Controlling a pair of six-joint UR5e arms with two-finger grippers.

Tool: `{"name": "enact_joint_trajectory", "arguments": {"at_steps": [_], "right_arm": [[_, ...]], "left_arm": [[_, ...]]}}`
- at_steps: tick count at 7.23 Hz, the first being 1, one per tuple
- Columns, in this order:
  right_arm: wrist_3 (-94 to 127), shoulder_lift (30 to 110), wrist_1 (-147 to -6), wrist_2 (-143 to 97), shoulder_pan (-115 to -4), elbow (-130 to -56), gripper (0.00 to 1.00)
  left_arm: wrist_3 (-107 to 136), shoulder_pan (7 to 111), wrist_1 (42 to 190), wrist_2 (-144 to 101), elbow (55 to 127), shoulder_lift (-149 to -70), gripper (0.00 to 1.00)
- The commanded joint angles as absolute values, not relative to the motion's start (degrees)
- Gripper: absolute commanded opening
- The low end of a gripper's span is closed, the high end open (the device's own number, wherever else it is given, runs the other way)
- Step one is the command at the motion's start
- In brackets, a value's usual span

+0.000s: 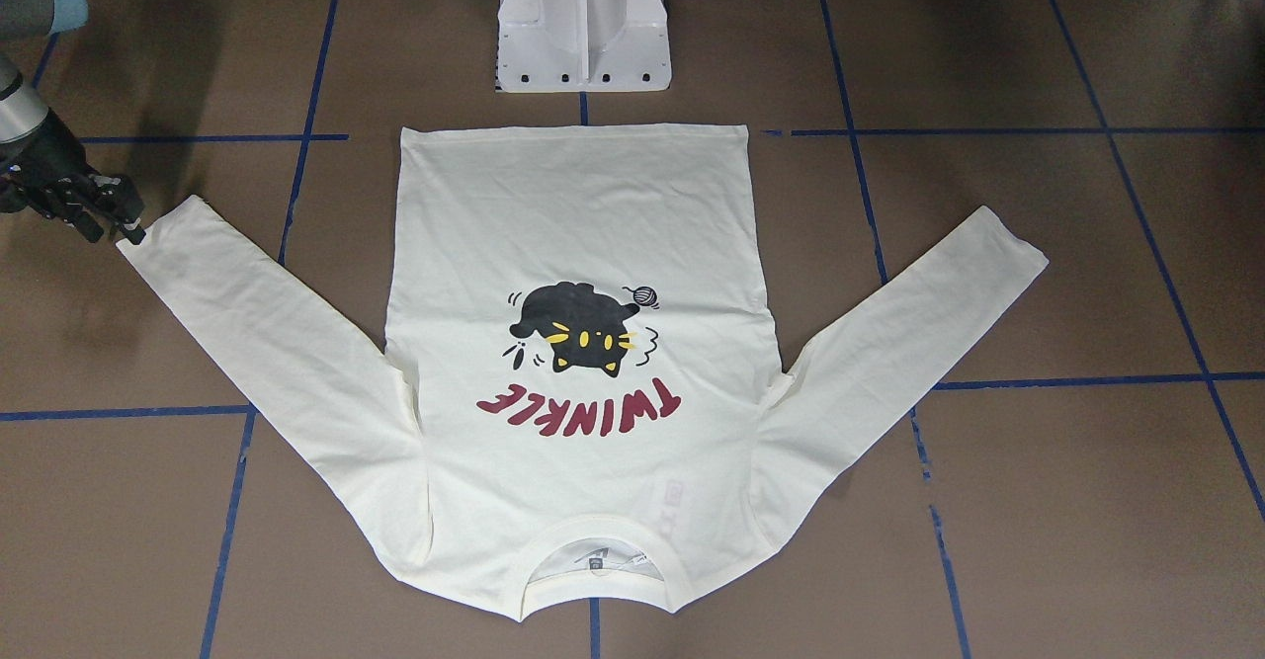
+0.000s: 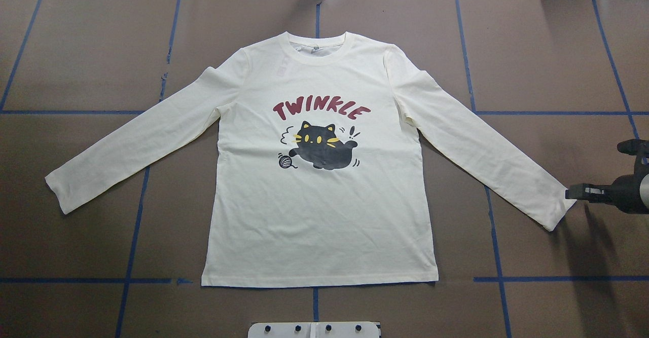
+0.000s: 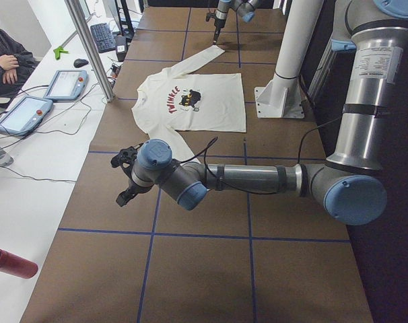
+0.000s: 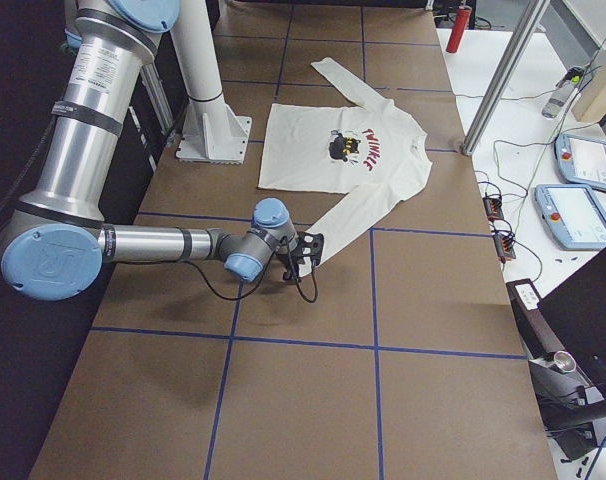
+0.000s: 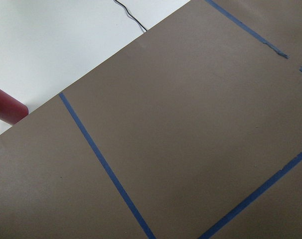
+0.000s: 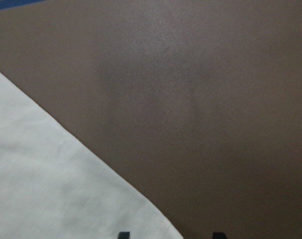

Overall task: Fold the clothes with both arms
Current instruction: 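Lower the right gripper and grasp the cuff of the nearby sleeve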

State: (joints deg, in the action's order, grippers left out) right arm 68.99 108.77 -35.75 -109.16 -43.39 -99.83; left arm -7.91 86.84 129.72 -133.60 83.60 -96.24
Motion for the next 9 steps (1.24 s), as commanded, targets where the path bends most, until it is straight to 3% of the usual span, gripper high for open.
{"name": "enact_joint_trajectory", "arguments": {"at_steps": [1, 3, 6, 7, 8, 9], "right_arm": [[68.91, 108.63, -35.68, -107.76, -42.72, -99.05, 0.60], [69.60, 108.28, -35.60, -107.75, -42.54, -99.05, 0.46], [69.96, 107.14, -35.42, -107.67, -42.45, -98.00, 0.36], [69.96, 107.14, -35.42, -107.67, -42.45, -97.91, 0.27], [70.22, 107.14, -35.33, -107.58, -42.54, -98.00, 0.00], [70.66, 107.05, -35.33, -107.49, -42.54, -98.26, 0.00]], "left_arm": [[-7.91, 86.84, 129.73, -133.59, 83.58, -96.24, 1.00], [-8.00, 86.84, 129.73, -133.59, 83.58, -96.24, 1.00], [-8.00, 86.84, 129.73, -133.59, 83.58, -96.06, 1.00], [-8.00, 86.84, 129.73, -133.59, 83.58, -96.06, 1.00], [-8.00, 86.84, 129.73, -133.59, 83.58, -96.06, 1.00], [-8.00, 86.84, 129.73, -133.59, 83.58, -96.15, 1.00]]}}
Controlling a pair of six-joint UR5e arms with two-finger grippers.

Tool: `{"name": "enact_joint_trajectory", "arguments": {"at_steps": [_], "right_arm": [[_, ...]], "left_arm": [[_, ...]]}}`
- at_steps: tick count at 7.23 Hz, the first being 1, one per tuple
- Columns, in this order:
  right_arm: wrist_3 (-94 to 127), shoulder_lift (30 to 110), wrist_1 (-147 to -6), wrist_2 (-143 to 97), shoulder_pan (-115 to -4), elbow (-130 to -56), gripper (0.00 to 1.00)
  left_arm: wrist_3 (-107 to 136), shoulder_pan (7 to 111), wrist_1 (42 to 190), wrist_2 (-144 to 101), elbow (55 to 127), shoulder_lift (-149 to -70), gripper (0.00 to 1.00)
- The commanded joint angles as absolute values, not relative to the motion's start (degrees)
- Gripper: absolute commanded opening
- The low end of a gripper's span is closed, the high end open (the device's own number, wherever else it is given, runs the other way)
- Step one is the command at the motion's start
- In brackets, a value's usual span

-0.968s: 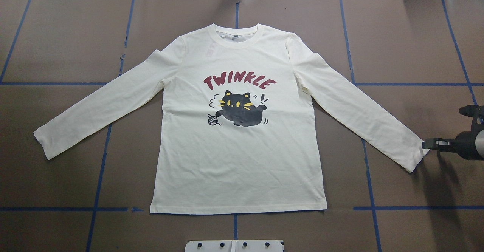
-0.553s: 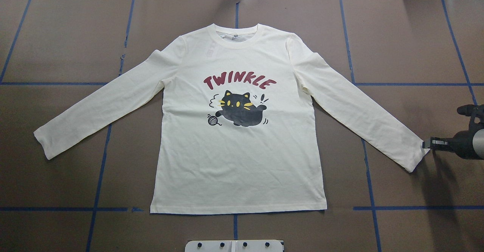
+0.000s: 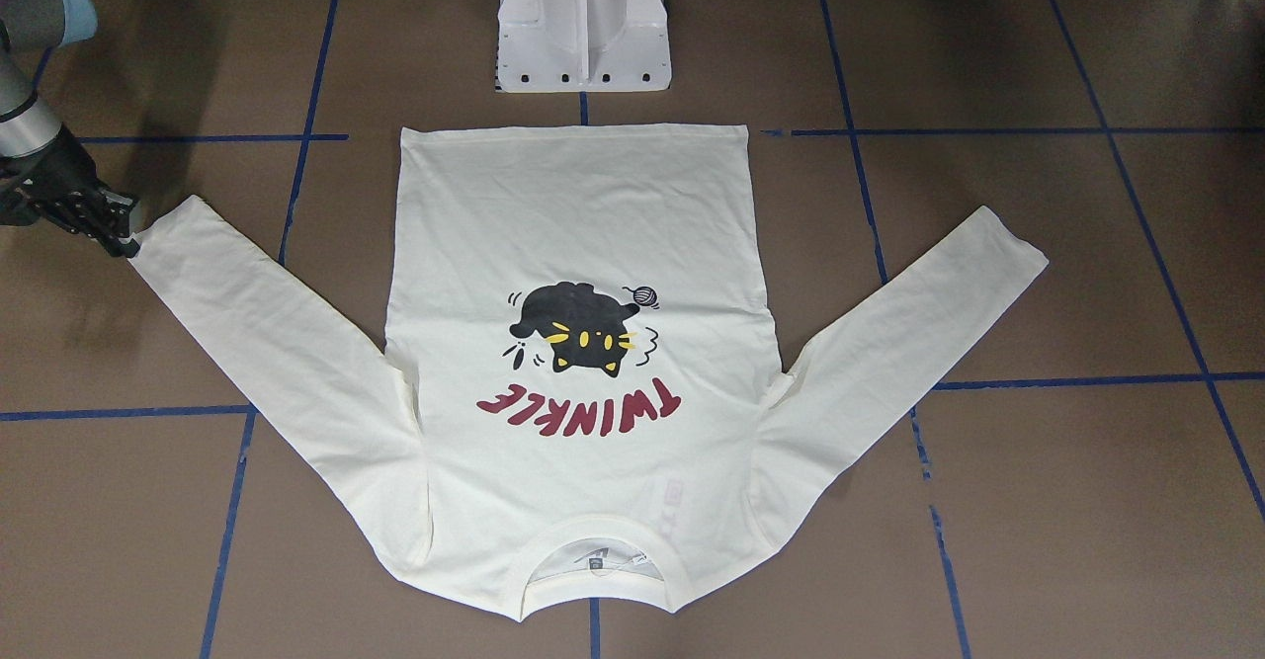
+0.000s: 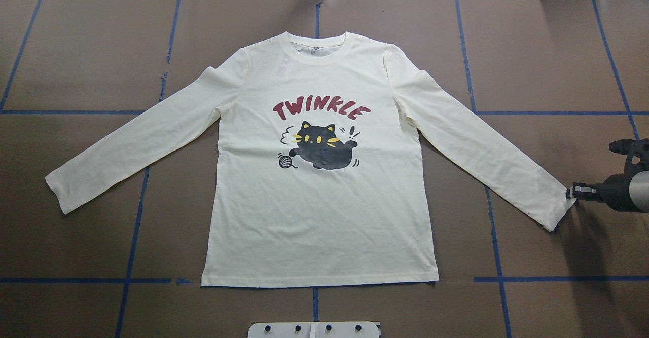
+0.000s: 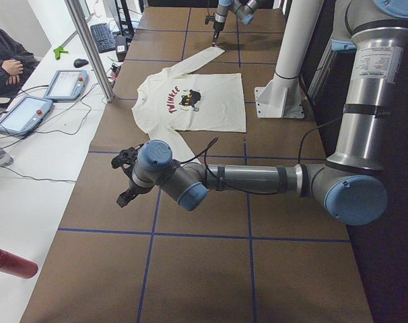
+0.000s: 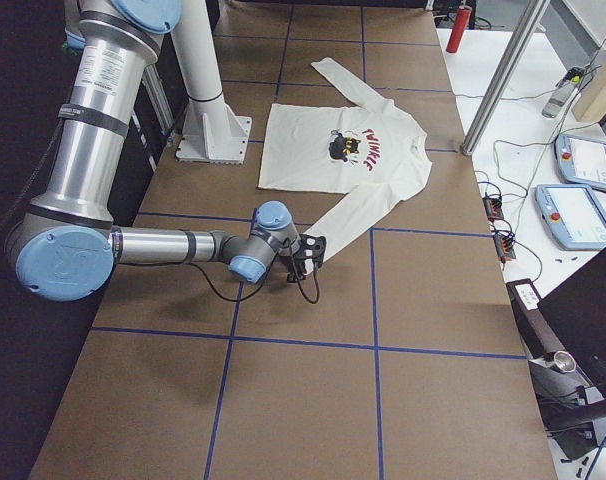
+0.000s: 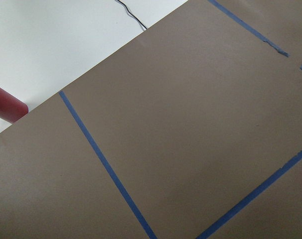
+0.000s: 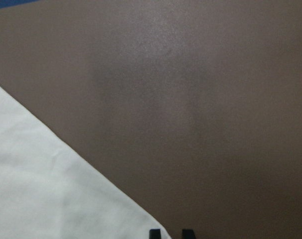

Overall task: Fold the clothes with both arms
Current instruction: 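Lower the right gripper and grasp the cuff of the nearby sleeve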

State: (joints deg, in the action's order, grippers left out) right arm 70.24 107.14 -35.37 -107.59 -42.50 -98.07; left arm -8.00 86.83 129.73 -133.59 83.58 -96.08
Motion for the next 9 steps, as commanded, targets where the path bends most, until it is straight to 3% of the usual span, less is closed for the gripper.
{"name": "enact_joint_trajectory", "arguments": {"at_steps": [1, 3, 6, 9], "right_arm": [[70.84, 106.01, -35.42, -107.40, -42.63, -98.52, 0.00], [70.75, 104.77, -39.78, -107.49, -42.89, -102.02, 0.00], [70.75, 99.79, -59.52, -107.76, -44.91, -114.40, 0.00], [69.88, 77.69, -84.19, -108.10, -48.76, -113.82, 0.00]], "left_arm": [[-8.00, 86.84, 129.73, -133.59, 83.58, -96.07, 1.00], [-8.00, 86.84, 129.73, -133.59, 83.58, -96.06, 1.00], [-8.00, 86.84, 129.73, -133.59, 83.50, -96.15, 1.00], [-7.91, 86.84, 129.73, -133.59, 83.15, -96.15, 1.00]]}}
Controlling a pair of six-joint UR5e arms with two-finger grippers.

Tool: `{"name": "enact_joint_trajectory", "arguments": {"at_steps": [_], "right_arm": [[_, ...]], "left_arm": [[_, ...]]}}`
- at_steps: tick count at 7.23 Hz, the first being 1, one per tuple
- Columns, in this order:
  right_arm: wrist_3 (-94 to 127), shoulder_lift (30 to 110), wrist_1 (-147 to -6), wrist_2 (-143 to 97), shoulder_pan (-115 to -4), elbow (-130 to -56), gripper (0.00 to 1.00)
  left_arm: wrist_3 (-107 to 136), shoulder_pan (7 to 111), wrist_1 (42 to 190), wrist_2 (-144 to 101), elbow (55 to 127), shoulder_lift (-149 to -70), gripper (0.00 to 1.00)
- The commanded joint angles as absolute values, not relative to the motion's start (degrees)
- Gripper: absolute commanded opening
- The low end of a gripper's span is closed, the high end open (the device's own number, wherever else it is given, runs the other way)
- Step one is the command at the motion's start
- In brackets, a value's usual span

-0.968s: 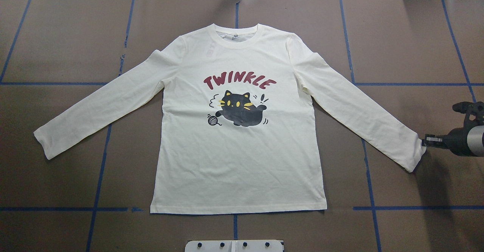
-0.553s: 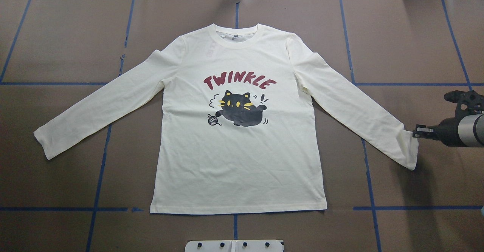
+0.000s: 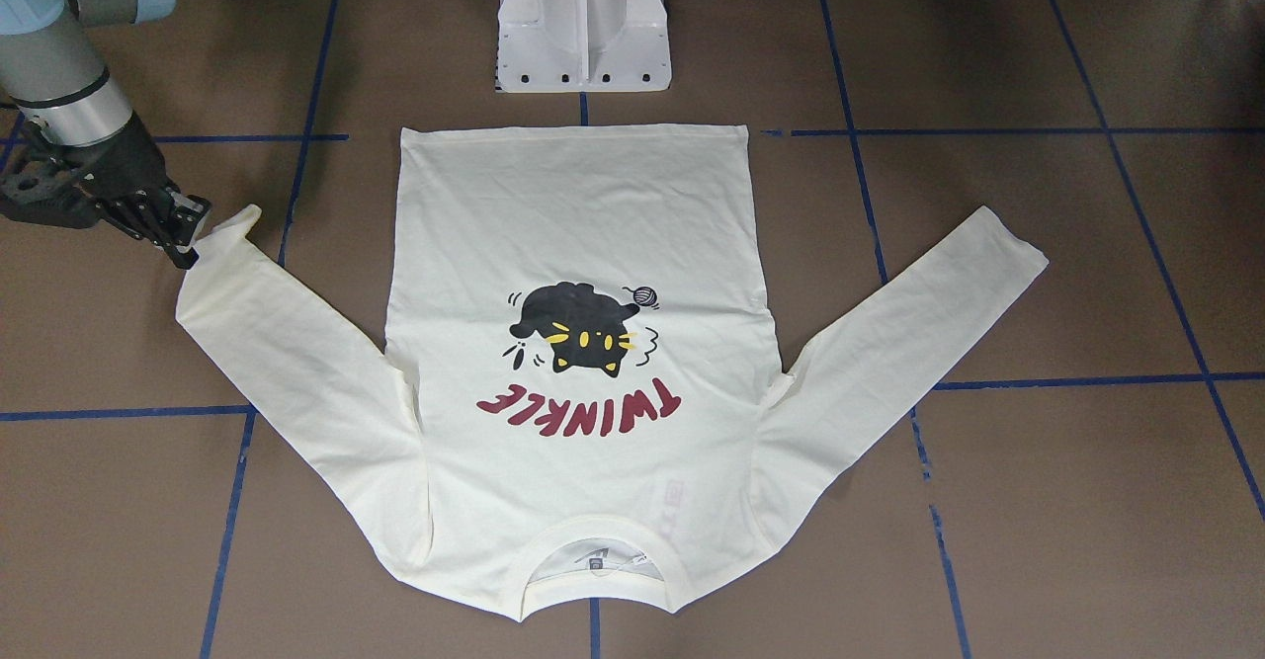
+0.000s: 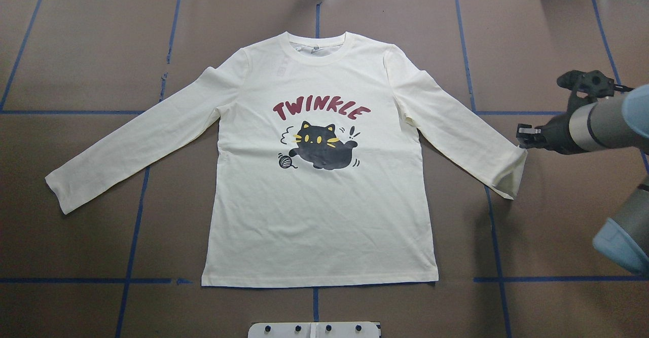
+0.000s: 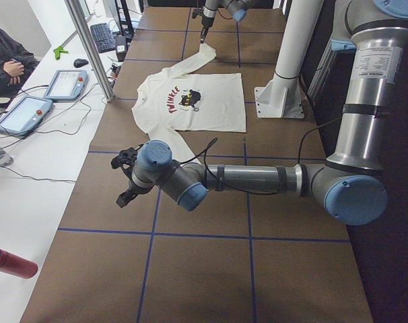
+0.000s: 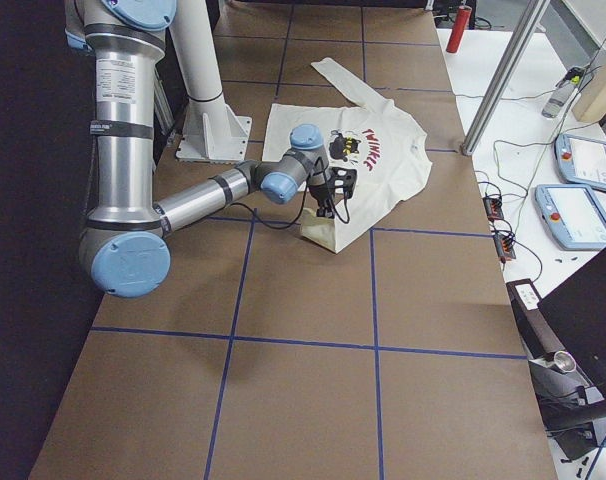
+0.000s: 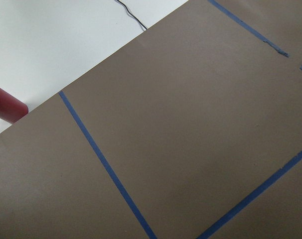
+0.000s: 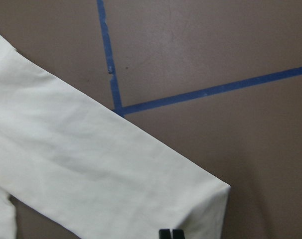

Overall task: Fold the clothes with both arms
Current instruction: 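Lift the sleeve with the right gripper and fold it across the shirt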

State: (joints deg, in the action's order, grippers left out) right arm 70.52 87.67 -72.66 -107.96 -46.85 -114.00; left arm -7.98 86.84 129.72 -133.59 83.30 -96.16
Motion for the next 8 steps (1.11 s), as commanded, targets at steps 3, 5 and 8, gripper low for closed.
{"name": "enact_joint_trajectory", "arguments": {"at_steps": [3, 5, 8], "right_arm": [[66.30, 55.49, -102.21, -107.76, -53.69, -111.01, 0.00], [58.56, 46.02, -102.13, -107.49, -54.32, -106.65, 0.00], [56.51, 32.91, -101.69, -105.31, -49.86, -96.98, 0.00]], "left_arm": [[-7.91, 86.84, 129.64, -133.59, 83.14, -96.24, 1.00], [-7.91, 86.84, 129.73, -133.59, 83.06, -96.15, 1.00], [-7.91, 86.84, 129.73, -133.59, 82.71, -96.24, 1.00]]}}
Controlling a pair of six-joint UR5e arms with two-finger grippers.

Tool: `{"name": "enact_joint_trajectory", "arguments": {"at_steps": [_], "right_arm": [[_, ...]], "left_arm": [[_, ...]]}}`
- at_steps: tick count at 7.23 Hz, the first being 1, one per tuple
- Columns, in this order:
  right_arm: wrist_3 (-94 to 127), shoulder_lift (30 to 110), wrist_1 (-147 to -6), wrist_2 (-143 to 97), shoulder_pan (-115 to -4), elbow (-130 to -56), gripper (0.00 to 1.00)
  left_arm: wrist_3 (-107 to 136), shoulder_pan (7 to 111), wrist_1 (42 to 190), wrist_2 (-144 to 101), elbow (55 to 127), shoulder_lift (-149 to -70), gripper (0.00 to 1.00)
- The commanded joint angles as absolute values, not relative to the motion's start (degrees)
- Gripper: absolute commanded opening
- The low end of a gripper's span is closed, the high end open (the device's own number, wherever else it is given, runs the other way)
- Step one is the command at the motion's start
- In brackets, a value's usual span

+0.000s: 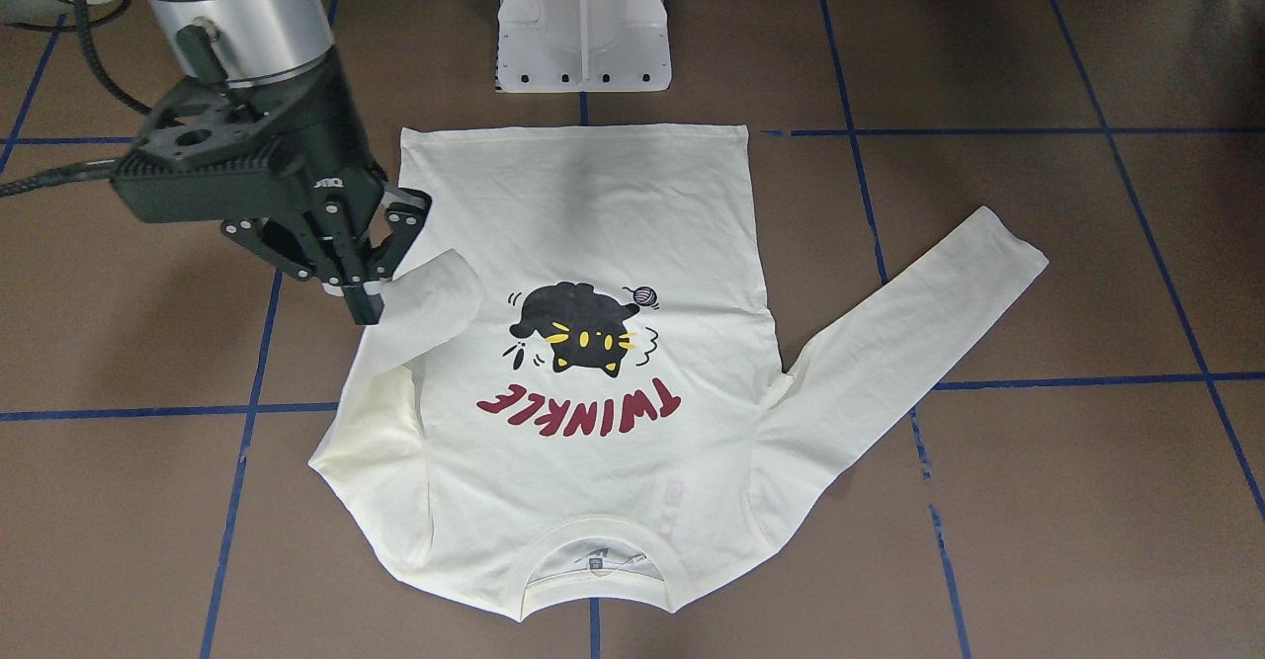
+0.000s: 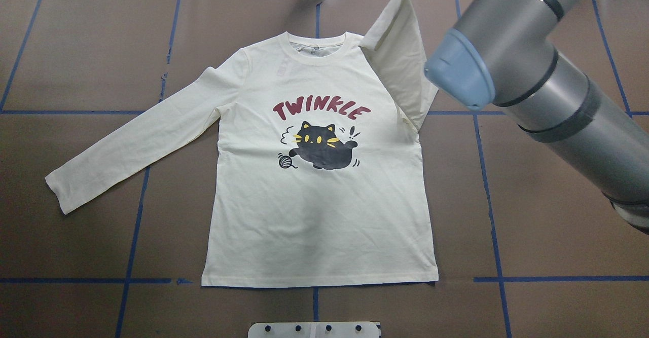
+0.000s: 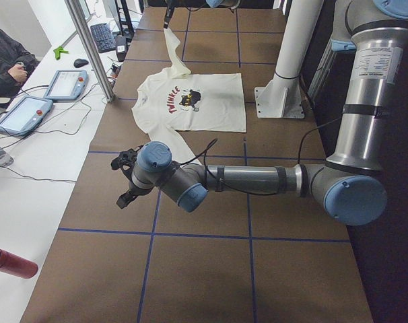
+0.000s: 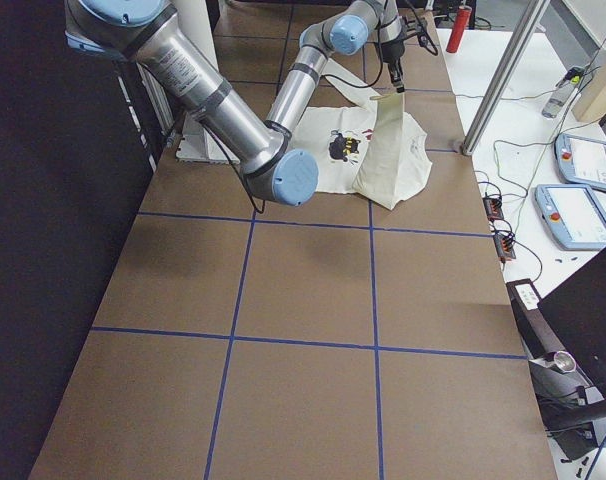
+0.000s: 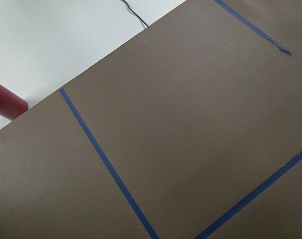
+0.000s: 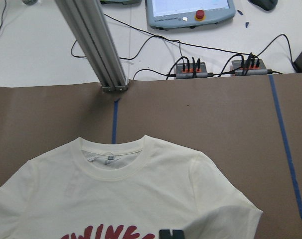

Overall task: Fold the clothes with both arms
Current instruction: 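Lift the sleeve with the right gripper and fold it across the shirt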

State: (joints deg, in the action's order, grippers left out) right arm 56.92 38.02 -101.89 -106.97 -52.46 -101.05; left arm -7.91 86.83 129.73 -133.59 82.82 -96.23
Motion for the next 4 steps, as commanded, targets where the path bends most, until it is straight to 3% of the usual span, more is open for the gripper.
{"name": "enact_joint_trajectory", "arguments": {"at_steps": [1, 3, 4], "right_arm": [[56.77, 30.35, -100.47, -98.51, -44.35, -93.38, 0.00], [60.79, 28.24, -82.10, -88.81, -34.40, -76.66, 0.00], [64.74, 24.04, -79.83, -85.03, -31.84, -68.03, 0.00]], "left_arm": [[-7.91, 86.84, 129.73, -133.59, 82.62, -96.24, 1.00], [-7.91, 86.84, 129.73, -133.59, 82.18, -96.24, 1.00], [-7.91, 86.84, 129.73, -133.59, 82.18, -96.24, 1.00]]}}
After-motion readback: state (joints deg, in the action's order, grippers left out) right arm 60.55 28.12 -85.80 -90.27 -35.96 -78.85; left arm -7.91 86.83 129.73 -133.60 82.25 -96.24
